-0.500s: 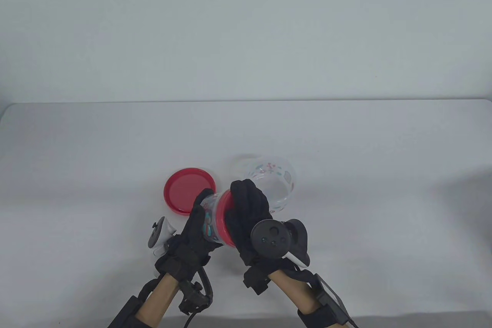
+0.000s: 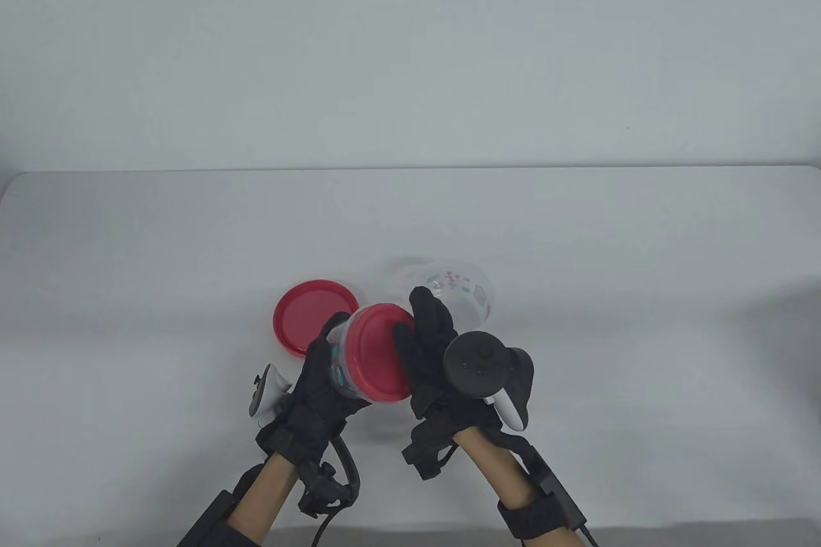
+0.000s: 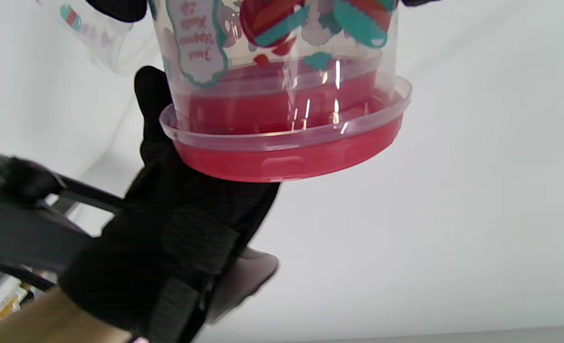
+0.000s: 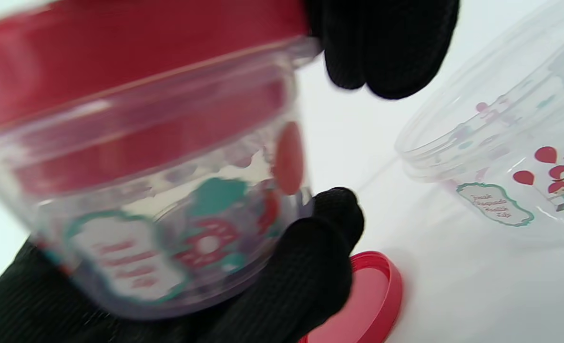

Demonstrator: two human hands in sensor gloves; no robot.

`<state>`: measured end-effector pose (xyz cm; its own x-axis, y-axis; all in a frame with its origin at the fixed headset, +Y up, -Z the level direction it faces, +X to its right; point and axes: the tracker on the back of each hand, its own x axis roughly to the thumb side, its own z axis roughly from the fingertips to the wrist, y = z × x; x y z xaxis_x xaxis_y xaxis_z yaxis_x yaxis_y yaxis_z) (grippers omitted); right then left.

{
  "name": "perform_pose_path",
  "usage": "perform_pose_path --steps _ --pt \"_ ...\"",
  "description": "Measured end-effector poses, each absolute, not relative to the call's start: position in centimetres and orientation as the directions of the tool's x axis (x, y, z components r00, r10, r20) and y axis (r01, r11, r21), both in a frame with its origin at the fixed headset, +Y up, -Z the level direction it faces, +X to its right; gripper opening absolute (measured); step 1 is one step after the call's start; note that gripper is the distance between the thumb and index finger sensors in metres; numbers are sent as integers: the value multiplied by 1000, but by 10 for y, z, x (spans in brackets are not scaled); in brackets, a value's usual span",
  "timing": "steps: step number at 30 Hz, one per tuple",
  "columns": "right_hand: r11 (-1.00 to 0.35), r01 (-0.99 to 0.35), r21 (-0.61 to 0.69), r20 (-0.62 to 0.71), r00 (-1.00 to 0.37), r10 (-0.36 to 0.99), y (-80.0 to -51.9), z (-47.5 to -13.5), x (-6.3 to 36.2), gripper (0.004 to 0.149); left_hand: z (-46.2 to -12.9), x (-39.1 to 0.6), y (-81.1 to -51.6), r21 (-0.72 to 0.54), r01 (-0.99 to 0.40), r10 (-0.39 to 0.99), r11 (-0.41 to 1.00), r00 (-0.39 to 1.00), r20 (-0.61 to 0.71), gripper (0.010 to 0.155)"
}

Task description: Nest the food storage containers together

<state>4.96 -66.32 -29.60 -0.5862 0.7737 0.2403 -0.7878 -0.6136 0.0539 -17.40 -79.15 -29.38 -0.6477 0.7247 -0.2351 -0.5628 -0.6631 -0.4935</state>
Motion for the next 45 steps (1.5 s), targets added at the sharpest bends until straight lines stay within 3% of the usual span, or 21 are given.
perform_pose_path --steps 5,11,16,21,28,34,45 --pt "-441 -882 165 202 -407 891 -679 -305 55 56 -299 -176 -806 -483 -549 711 -683 -652 -264 74" --pt "-468 -877 111 288 -422 860 -682 -308 62 51 -303 -175 -819 -481 -550 714 -683 -640 -283 74" --pt "-451 -891 46 265 -424 866 -678 -308 68 51 -308 -179 -822 -486 -522 690 -701 -670 -274 74" --pt "-523 -841 -141 197 -541 818 -668 -318 88 51 -317 -199 -825 -450 -520 658 -727 -716 -236 73" --pt "-664 -691 -286 25 -698 716 -654 -347 114 52 -321 -218 -812 -419 -520 626 -745 -761 -169 73" --pt "-757 -570 -319 -120 -768 629 -664 -372 116 52 -323 -228 -804 -427 -491 590 -759 -796 -135 74" --pt "-870 -431 -237 -267 -832 486 -690 -390 110 51 -321 -230 -791 -440 -474 574 -762 -809 -122 74"
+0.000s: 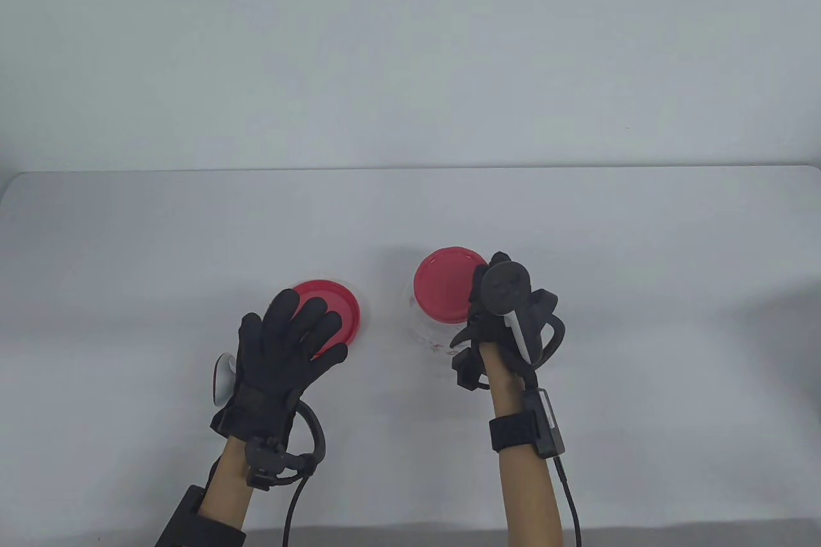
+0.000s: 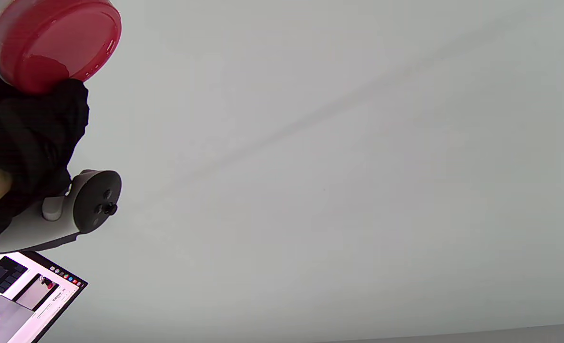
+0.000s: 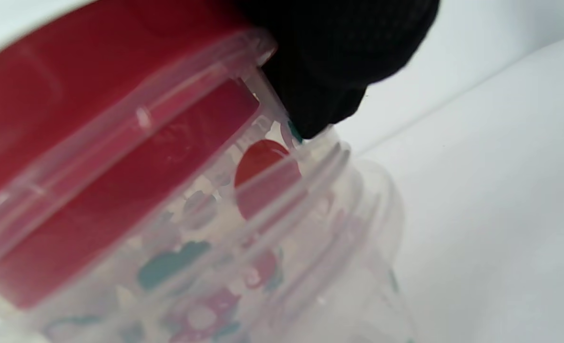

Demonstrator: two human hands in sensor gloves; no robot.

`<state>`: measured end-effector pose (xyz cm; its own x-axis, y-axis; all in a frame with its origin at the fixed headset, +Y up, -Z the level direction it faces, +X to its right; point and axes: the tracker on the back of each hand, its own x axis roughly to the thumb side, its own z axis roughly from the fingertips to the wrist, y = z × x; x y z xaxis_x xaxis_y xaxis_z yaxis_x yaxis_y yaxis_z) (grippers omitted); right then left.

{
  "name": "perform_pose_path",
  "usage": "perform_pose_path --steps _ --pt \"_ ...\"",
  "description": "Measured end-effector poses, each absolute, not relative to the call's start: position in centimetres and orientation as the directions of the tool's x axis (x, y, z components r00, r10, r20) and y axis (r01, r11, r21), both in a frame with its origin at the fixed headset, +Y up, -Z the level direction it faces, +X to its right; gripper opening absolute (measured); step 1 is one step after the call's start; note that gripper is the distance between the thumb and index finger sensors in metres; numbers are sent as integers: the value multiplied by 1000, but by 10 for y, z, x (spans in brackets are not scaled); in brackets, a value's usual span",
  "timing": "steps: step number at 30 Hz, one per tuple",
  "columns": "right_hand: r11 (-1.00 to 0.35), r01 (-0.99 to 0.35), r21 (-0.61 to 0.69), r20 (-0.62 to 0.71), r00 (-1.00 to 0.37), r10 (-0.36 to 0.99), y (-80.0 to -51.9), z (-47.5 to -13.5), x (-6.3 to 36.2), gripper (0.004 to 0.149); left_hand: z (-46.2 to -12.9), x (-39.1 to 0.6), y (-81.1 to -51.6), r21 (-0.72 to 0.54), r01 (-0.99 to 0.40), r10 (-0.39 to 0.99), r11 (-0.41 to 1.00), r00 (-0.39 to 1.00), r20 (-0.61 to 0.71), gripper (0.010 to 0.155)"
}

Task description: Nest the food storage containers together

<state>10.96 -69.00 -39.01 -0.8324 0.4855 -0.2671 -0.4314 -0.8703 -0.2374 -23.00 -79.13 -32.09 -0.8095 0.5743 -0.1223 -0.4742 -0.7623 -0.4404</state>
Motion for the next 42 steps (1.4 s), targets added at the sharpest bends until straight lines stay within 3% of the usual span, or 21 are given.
perform_pose_path --steps 9,13,16,21,26,34,42 --pt "-870 -467 -155 -300 -817 492 -685 -391 110 54 -319 -229 -788 -435 -477 575 -764 -809 -122 74" --pt "-913 -324 -247 -260 -886 385 -679 -387 113 53 -317 -226 -783 -436 -478 577 -762 -807 -123 74" --pt "-949 -267 -167 -285 -908 305 -686 -388 116 54 -314 -223 -777 -434 -481 580 -761 -805 -124 74" --pt "-899 -439 14 -303 -858 414 -714 -394 123 54 -309 -219 -766 -435 -482 581 -760 -804 -124 74" --pt "-799 -600 -17 -327 -752 572 -730 -393 131 54 -306 -215 -760 -435 -481 582 -761 -802 -132 74" --pt "-772 -635 25 -303 -741 600 -730 -375 134 55 -305 -213 -758 -435 -505 608 -746 -782 -136 74" --pt "-726 -684 66 -203 -722 661 -735 -323 136 56 -303 -210 -762 -439 -531 643 -724 -750 -153 74"
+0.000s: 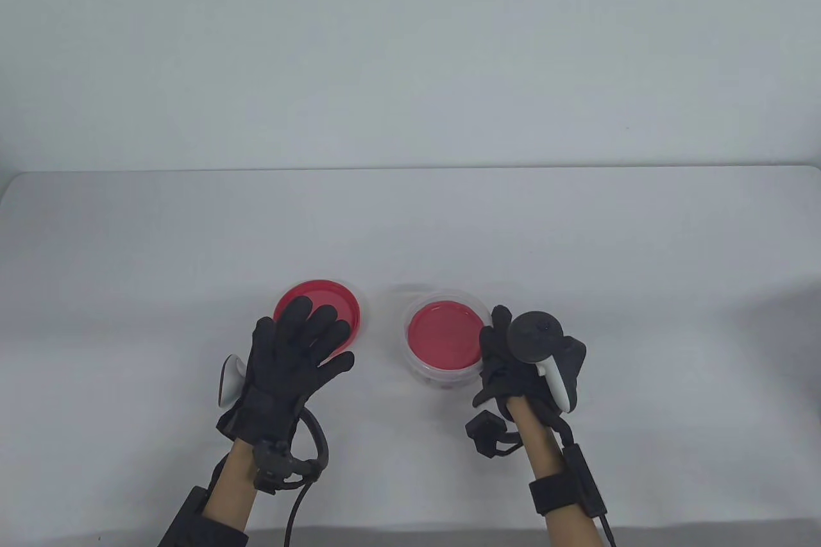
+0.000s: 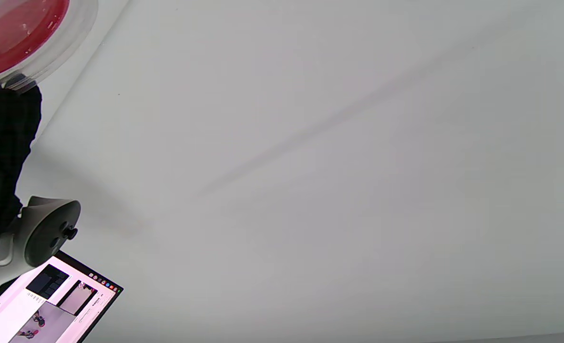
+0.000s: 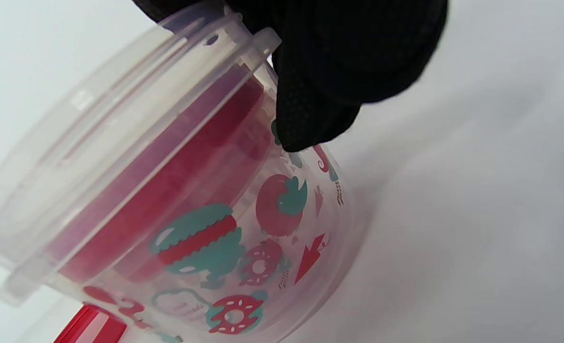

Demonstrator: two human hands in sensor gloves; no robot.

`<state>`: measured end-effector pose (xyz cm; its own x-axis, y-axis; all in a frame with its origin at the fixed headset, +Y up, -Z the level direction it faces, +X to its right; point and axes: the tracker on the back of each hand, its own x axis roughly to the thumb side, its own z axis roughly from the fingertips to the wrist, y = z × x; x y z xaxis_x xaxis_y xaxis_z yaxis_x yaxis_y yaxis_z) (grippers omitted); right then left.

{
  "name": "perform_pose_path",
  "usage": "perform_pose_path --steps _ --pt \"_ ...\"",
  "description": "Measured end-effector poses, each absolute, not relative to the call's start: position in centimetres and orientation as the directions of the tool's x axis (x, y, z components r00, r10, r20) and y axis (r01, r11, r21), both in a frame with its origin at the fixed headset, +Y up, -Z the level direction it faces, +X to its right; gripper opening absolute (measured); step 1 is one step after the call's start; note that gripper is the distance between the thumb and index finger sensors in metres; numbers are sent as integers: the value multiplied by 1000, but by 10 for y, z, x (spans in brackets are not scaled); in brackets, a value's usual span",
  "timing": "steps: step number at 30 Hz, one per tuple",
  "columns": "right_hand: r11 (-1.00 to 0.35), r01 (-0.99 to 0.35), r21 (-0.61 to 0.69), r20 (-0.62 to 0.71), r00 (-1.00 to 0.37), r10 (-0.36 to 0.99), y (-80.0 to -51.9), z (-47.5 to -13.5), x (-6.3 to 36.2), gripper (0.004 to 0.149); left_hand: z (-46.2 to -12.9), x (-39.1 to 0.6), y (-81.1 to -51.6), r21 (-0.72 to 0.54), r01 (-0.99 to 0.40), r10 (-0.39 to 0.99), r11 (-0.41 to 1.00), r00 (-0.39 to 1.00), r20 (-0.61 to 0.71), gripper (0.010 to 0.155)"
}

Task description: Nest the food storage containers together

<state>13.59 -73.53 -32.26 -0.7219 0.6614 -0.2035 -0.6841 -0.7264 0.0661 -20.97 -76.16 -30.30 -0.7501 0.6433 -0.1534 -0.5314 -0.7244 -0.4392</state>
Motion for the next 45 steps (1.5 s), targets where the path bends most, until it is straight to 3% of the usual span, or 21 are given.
perform_pose_path --steps 10,14,23,25,28,31,33,37,41,45 --pt "-640 -760 114 -99 -650 754 -747 -275 138 60 -300 -201 -773 -440 -573 698 -691 -686 -202 74" --pt "-589 -789 174 -106 -609 786 -747 -272 138 61 -299 -199 -775 -438 -606 730 -665 -652 -205 74" --pt "-578 -797 175 -105 -598 794 -750 -272 137 61 -299 -200 -776 -443 -710 830 -547 -527 -182 74" --pt "-575 -799 179 -106 -596 796 -750 -272 137 61 -298 -200 -771 -444 -760 877 -474 -451 -164 75" --pt "-572 -799 184 -105 -595 797 -750 -273 136 61 -298 -205 -760 -429 -866 967 -255 -230 -111 75" --pt "-571 -799 187 -105 -594 797 -750 -273 136 61 -304 -213 -746 -342 -939 999 -29 -15 -43 75" --pt "-569 -800 190 -105 -593 798 -750 -274 136 61 -316 -223 -734 -221 -963 984 153 168 -51 74" --pt "-567 -800 195 -105 -592 799 -750 -274 136 62 -344 -242 -718 -171 -908 881 383 415 -229 76" --pt "-542 -815 207 -120 -571 812 -751 -276 136 62 -366 -258 -717 -107 -834 740 541 533 -410 76" --pt "-530 -820 217 -125 -561 818 -751 -277 136 62 -378 -264 -739 -280 -729 456 625 632 -627 77"
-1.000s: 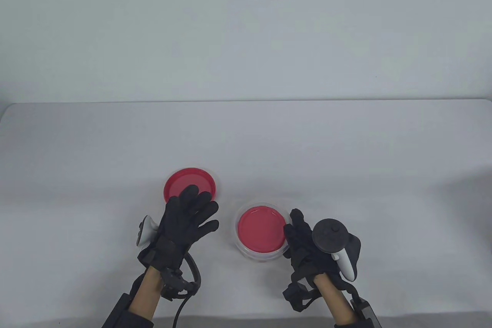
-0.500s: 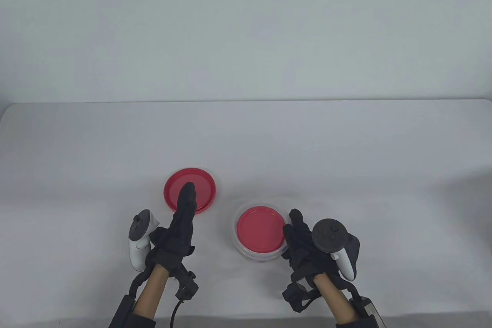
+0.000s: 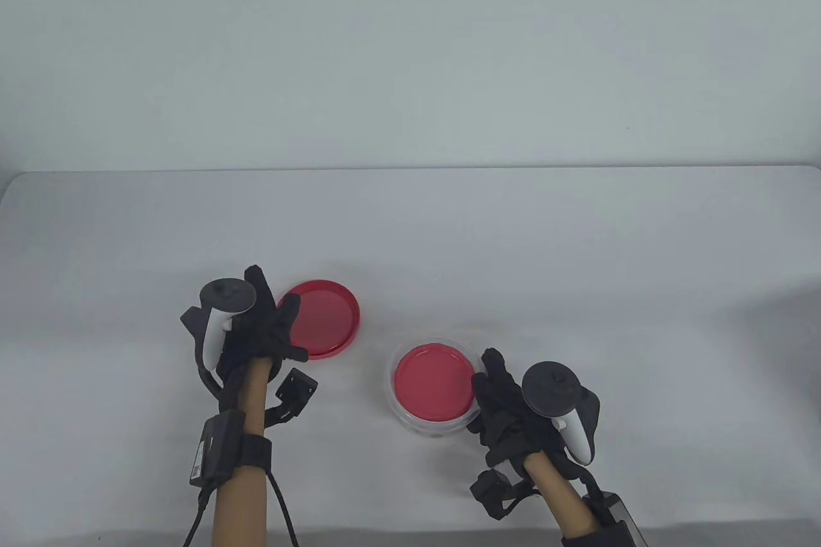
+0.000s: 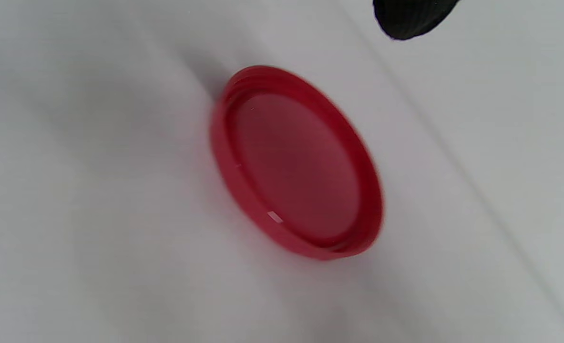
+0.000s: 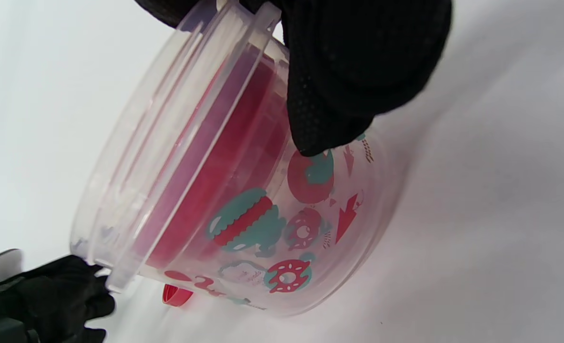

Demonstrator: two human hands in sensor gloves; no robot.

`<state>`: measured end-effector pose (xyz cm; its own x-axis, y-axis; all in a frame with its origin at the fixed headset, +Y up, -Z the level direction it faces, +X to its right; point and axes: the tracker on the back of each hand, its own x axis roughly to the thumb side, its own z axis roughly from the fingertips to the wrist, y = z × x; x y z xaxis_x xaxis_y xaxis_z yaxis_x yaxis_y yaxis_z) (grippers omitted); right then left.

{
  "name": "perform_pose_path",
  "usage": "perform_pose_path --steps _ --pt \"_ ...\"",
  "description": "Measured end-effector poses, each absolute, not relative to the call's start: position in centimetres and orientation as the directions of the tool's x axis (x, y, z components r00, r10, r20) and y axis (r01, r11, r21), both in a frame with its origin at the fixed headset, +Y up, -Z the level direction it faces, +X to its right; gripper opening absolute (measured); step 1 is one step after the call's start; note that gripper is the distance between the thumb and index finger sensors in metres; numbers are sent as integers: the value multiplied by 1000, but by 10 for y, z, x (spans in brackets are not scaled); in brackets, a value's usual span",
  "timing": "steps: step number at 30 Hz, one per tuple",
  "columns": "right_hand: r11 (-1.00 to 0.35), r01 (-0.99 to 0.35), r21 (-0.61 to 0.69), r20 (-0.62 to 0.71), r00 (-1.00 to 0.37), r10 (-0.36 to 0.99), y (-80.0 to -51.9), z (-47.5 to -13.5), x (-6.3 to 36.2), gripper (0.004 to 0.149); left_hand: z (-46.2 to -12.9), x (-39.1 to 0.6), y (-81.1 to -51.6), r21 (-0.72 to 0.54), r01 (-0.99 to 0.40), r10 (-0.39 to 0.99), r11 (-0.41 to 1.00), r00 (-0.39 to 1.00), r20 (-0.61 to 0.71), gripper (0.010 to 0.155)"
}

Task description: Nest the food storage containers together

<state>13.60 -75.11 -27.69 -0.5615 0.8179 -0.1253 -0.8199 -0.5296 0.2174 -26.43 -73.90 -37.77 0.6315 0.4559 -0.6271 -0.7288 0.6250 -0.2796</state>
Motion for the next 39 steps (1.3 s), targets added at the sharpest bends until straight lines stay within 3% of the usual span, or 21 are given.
perform_pose_path --steps 6,10,27,31,36,39 --pt "-529 -817 232 -126 -564 816 -751 -278 136 62 -383 -265 -765 -313 -680 297 664 623 -724 75" --pt "-530 -813 241 -126 -568 814 -751 -278 136 62 -389 -258 -767 -416 -505 99 756 717 -690 65" --pt "-537 -809 237 -127 -574 809 -751 -279 135 62 -402 -212 -773 -479 -28 -337 877 676 -656 48" --pt "-535 -811 237 -126 -572 810 -751 -279 135 62 -399 -206 -766 -426 37 -329 904 697 -637 48" --pt "-510 -825 246 -129 -549 826 -753 -280 137 63 -392 -204 -753 -290 -128 -72 948 804 -590 51" --pt "-517 -823 235 -117 -552 826 -753 -280 137 63 -386 -196 -743 -263 -134 -20 956 860 -511 60"
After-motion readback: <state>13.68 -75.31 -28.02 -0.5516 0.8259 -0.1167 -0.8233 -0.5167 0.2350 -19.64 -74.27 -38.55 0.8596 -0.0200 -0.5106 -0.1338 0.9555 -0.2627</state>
